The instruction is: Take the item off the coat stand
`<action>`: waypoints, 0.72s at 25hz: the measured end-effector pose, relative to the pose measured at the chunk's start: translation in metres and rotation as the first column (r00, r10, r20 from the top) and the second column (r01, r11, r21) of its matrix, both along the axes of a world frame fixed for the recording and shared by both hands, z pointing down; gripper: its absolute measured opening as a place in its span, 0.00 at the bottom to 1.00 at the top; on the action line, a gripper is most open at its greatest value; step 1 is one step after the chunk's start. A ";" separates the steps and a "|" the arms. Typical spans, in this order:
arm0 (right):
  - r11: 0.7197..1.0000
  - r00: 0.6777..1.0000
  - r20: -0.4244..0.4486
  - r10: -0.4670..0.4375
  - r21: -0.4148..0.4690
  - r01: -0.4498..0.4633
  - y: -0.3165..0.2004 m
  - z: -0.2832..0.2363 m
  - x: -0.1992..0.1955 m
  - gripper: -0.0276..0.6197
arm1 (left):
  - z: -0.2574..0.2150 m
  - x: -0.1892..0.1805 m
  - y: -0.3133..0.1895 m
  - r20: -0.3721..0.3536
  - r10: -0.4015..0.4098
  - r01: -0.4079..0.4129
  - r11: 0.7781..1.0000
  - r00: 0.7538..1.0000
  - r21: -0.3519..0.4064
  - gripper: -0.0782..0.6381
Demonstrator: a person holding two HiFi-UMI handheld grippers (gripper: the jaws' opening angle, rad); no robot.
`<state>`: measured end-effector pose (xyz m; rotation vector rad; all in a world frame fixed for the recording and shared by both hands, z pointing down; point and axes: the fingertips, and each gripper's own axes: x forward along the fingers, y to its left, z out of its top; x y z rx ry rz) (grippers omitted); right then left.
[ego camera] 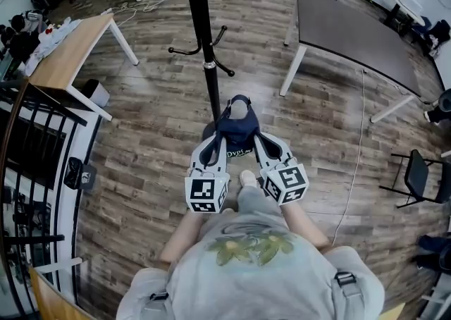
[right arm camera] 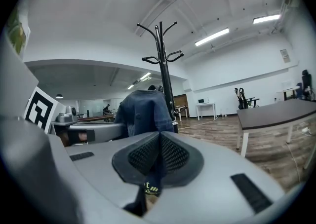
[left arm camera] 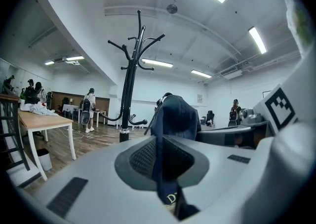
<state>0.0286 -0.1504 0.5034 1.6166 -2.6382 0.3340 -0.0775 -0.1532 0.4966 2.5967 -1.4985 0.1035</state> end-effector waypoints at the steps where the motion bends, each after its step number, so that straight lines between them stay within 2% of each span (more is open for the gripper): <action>1: 1.000 1.000 -0.002 0.000 0.000 0.000 0.000 0.000 0.000 0.06 | 0.000 0.000 0.001 -0.001 0.001 -0.001 1.000 1.000 0.000 0.16; 18: 1.000 1.000 -0.021 -0.014 -0.019 0.014 0.003 0.003 0.002 0.06 | 0.005 0.000 0.005 -0.008 -0.002 0.002 1.000 1.000 -0.021 0.16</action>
